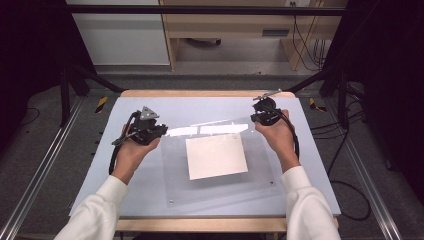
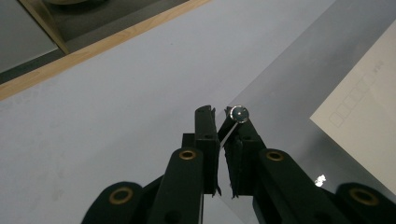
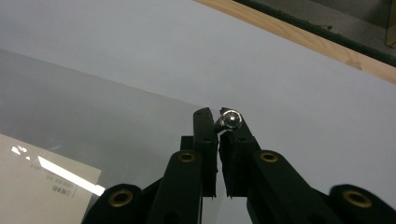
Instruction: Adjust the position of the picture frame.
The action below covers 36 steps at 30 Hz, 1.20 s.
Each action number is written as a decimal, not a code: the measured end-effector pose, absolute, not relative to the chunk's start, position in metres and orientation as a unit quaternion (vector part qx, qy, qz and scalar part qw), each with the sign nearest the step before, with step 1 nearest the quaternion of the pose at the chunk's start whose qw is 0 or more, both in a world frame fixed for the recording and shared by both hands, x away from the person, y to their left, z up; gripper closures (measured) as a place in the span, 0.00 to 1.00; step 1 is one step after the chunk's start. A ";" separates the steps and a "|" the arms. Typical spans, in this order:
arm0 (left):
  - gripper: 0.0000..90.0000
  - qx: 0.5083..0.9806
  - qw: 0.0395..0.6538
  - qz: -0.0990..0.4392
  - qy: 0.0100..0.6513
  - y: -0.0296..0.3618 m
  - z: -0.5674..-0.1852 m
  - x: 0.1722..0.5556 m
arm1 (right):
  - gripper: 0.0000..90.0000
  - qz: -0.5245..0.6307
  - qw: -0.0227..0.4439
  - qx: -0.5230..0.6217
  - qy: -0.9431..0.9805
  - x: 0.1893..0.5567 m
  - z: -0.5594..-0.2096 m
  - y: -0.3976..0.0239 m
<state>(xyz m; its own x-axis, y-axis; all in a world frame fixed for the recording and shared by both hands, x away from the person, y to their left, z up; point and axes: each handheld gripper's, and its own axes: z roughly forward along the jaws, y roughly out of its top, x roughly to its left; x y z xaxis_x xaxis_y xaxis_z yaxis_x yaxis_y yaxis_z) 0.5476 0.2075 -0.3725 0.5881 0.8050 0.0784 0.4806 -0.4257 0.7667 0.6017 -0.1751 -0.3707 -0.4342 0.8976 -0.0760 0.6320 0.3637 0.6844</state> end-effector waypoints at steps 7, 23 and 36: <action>0.92 0.815 0.363 0.216 0.398 0.213 -0.369 0.554 | 0.95 0.290 0.229 0.483 0.794 0.595 -0.366 -0.170; 0.92 0.831 0.346 0.189 0.393 0.221 -0.390 0.574 | 0.95 0.264 0.207 0.502 0.798 0.583 -0.391 -0.162; 0.92 0.839 0.333 0.176 0.394 0.221 -0.408 0.580 | 0.95 0.253 0.188 0.507 0.802 0.578 -0.413 -0.160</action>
